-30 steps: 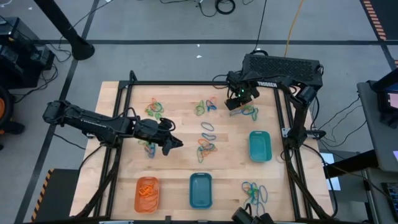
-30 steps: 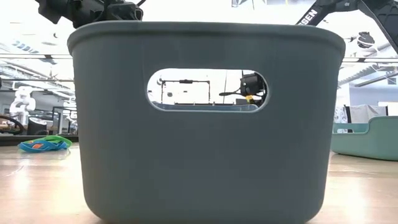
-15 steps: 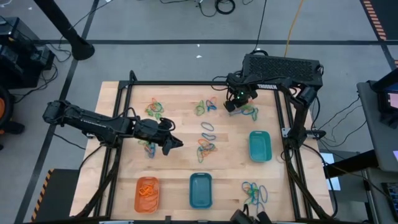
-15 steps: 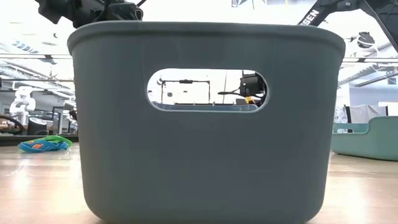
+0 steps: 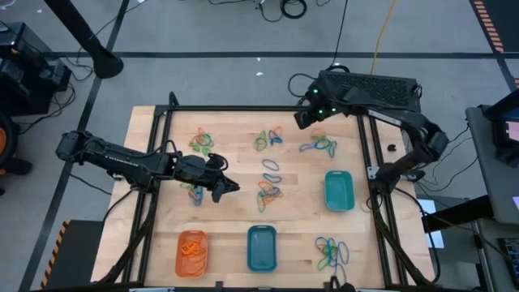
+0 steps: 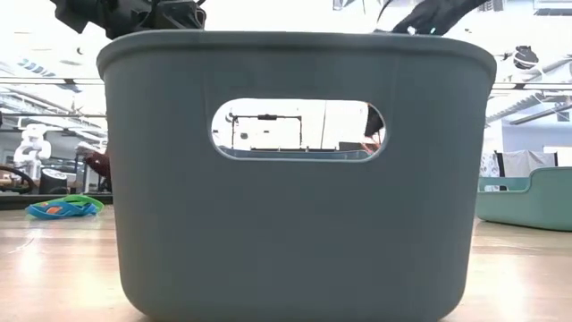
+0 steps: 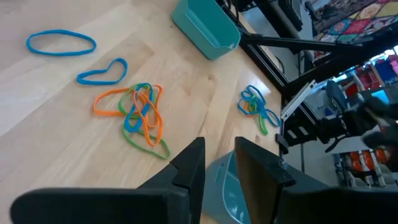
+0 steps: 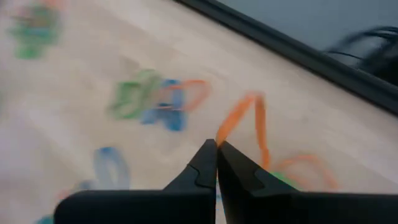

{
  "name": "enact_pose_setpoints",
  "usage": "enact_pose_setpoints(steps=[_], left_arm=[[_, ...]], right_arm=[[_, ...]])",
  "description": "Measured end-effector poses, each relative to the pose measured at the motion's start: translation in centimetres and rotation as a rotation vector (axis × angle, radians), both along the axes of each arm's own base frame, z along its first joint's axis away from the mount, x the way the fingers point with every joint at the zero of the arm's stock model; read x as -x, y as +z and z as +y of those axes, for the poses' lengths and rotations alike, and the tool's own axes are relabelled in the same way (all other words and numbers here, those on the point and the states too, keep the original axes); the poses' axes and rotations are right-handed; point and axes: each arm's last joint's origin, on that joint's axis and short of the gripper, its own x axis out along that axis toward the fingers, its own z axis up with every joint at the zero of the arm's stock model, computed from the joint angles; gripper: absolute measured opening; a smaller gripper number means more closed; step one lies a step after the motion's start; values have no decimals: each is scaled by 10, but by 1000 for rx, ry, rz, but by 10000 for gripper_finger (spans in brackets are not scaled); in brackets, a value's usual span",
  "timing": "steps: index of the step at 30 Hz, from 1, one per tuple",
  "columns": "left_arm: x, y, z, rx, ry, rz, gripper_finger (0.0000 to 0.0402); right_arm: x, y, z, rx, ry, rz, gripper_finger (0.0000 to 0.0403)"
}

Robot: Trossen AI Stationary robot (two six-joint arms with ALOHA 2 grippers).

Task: Sort rubber bands into baskets
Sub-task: Put the orange rubber band into the orange bin

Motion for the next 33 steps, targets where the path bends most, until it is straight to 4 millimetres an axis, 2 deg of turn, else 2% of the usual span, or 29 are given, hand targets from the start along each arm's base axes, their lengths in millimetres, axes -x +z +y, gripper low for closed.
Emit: enact_pose_setpoints(steps=[3, 11, 17, 24, 28, 33], left_arm=[[-2, 3, 0, -26, 2, -40, 93], [-23, 31, -2, -202, -23, -474, 93], [-40, 26, 0, -251, 109, -597, 93], [-49, 16, -2, -318, 83, -606, 105], [-49, 17, -4, -350, 60, -639, 146], [-50, 17, -4, -231, 77, -634, 211]], right_arm=[[2, 22, 18, -28, 93, -137, 0], [-21, 67, 84, -75, 459, -496, 0], [-44, 83, 127, -80, 583, -663, 0], [-54, 92, 164, -105, 704, -762, 0], [-56, 92, 179, -112, 720, -759, 0], [-61, 88, 193, -121, 751, -753, 0]])
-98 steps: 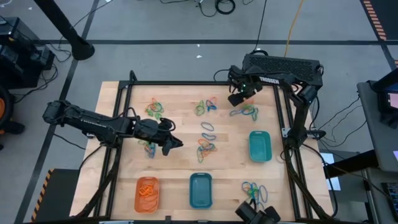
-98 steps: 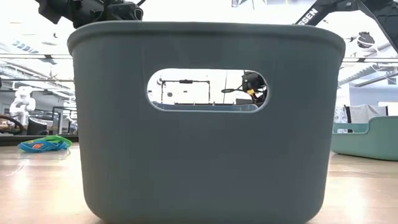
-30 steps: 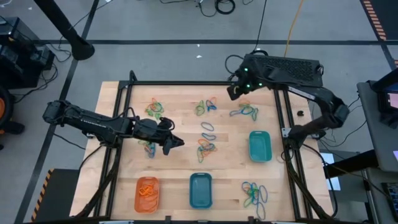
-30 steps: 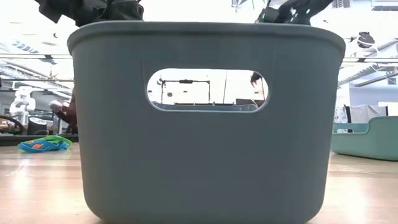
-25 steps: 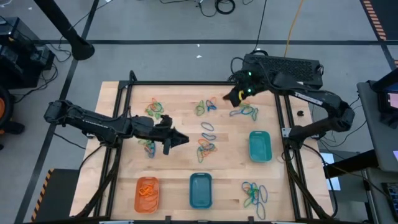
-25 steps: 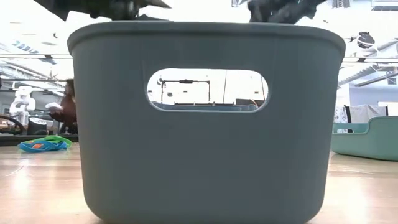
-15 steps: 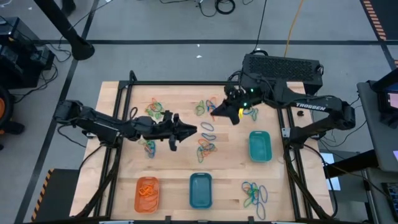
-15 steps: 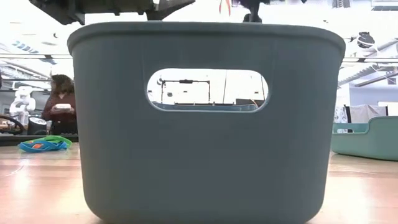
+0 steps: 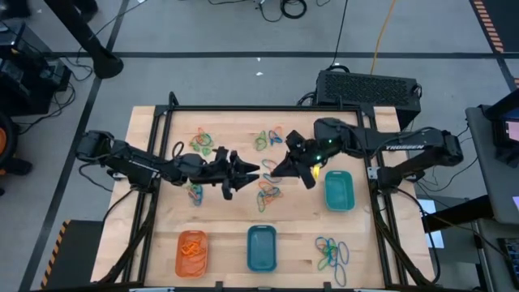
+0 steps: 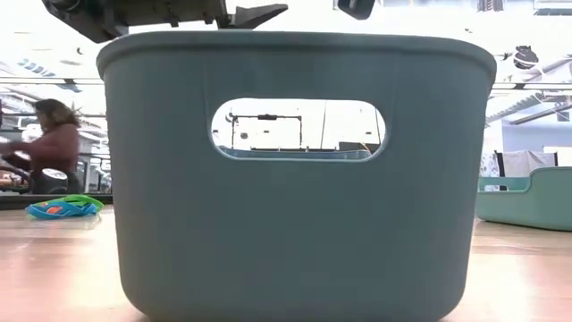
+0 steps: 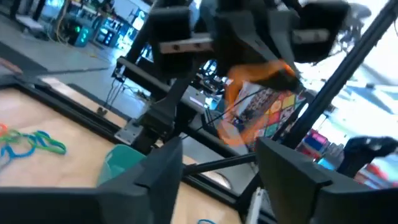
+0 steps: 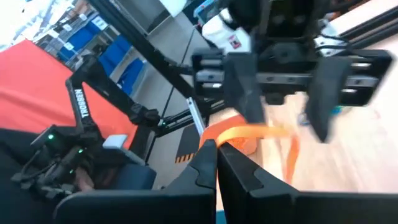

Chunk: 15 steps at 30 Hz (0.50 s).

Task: Sort rubber bands into baskets
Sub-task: Put the orange rubber band into the orange bin

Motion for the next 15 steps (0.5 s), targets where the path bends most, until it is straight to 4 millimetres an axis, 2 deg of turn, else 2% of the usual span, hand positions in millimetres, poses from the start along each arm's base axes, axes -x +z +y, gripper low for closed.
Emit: enact_pose_setpoints(steps=[4, 9, 15], left_arm=[[0, 1, -1, 10, -31, -24, 233], [-11, 5, -4, 4, -81, -53, 235], [-26, 3, -9, -10, -160, -41, 235]], right_arm=[[-7, -7, 10, 0, 32, 20, 0], [-18, -20, 19, -14, 59, 64, 0], [-25, -23, 28, -31, 86, 45, 0]])
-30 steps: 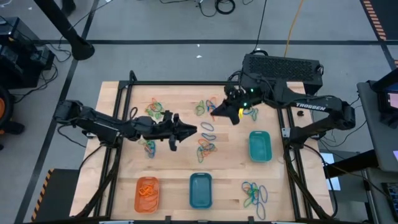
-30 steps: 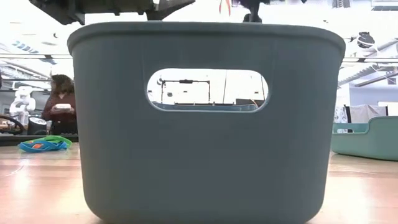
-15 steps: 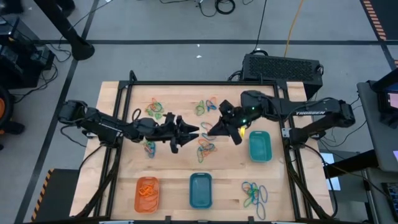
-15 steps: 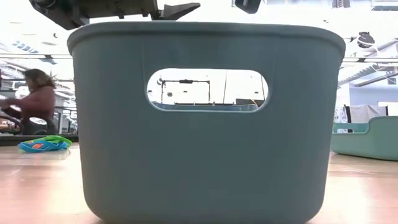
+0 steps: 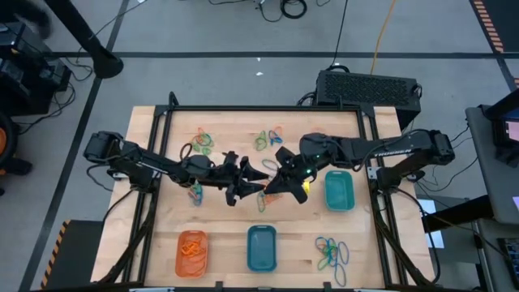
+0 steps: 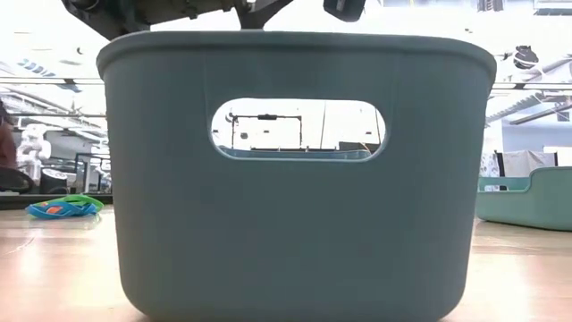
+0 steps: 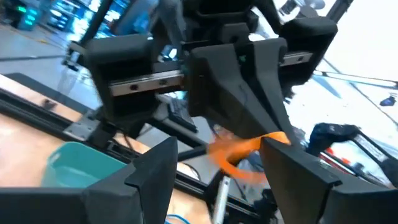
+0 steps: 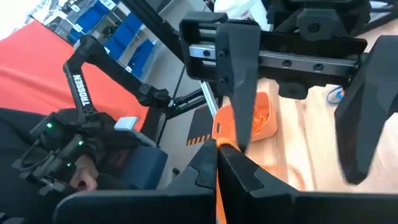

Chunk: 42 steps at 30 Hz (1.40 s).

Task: Sort rubber bands into baskets
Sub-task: Put the orange rubber band into the orange bin

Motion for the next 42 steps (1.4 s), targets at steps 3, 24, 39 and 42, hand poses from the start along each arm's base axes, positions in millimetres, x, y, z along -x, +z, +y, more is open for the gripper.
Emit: enact_pose_setpoints(steps=[3, 24, 39, 42], left_arm=[[-1, 1, -2, -5, -52, -4, 235], [2, 7, -7, 6, -222, -25, 217], [2, 4, -7, 1, -206, -4, 7], [2, 4, -7, 2, -206, -3, 4]], right_arm=[[0, -1, 2, -5, 5, 9, 0], [3, 2, 8, -12, -9, 15, 0], [4, 0, 8, 3, 0, 28, 24], [5, -4, 7, 31, 5, 53, 56]])
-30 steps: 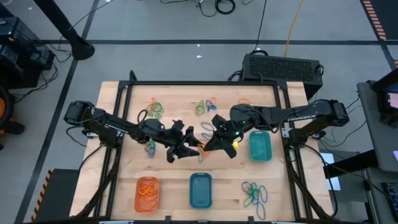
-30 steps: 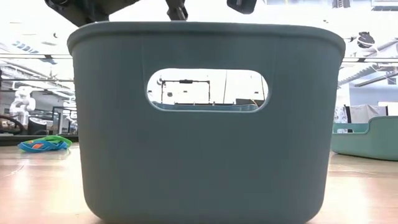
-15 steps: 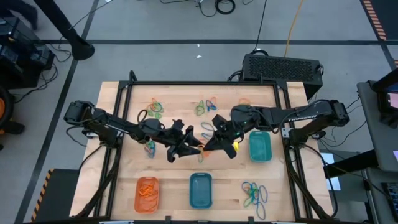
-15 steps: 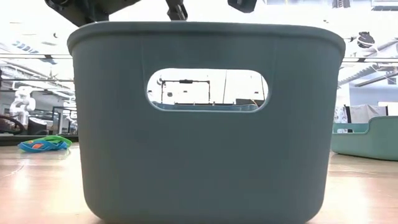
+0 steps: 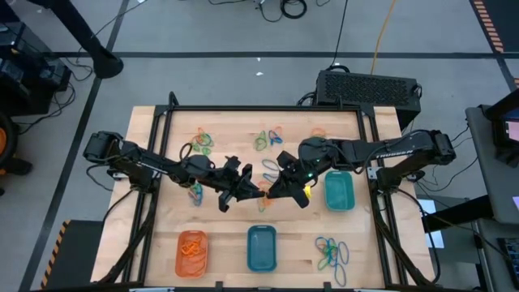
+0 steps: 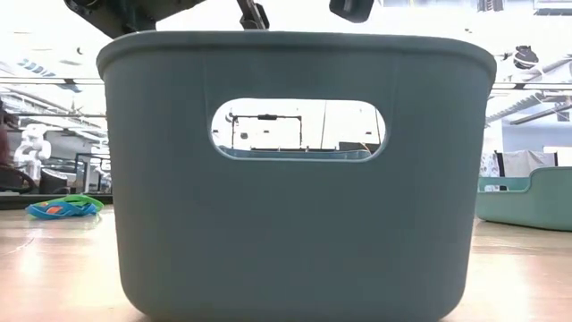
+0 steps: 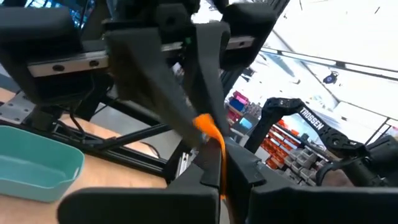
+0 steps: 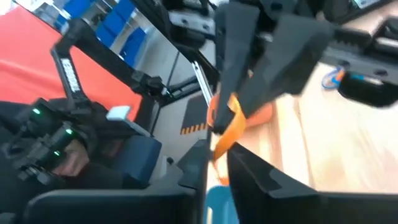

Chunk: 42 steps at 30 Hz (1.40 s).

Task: Sort rubber bands into baskets
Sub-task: Put the orange rubber band into the orange bin

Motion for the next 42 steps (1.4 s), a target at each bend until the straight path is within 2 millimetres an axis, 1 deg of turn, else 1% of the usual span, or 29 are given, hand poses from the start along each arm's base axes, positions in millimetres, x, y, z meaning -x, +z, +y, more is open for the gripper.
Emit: enact_pose_setpoints(steps=[3, 7, 11, 15, 21, 25, 30, 35, 39, 42], left_arm=[[0, 0, 0, 7, -16, 4, 3], [3, -1, -2, 37, -104, 70, 2], [10, -6, -9, 54, -188, 239, 2], [27, -11, -23, 55, -276, 463, 1], [62, -21, -48, 86, -366, 817, 1], [79, -29, -66, 120, -366, 1002, 1], [96, -38, -88, 151, -343, 1174, 0], [112, -43, -104, 186, -297, 1287, 0], [120, -49, -110, 200, -232, 1367, 0], [124, -54, -113, 206, -198, 1421, 0]], right_arm=[[2, -5, -2, 16, -1, 48, 93], [4, -10, -4, 36, 2, 103, 142], [8, -16, -3, 55, 38, 158, 179], [12, -22, -1, 73, 53, 235, 201], [16, -27, 3, 166, 40, 262, 210], [15, -27, 4, 224, 23, 240, 210], [10, -32, 4, 276, 35, 225, 210], [-1, -43, 5, 311, 62, 217, 210], [-10, -56, 5, 332, 79, 238, 210], [-14, -60, 4, 341, 82, 239, 210]])
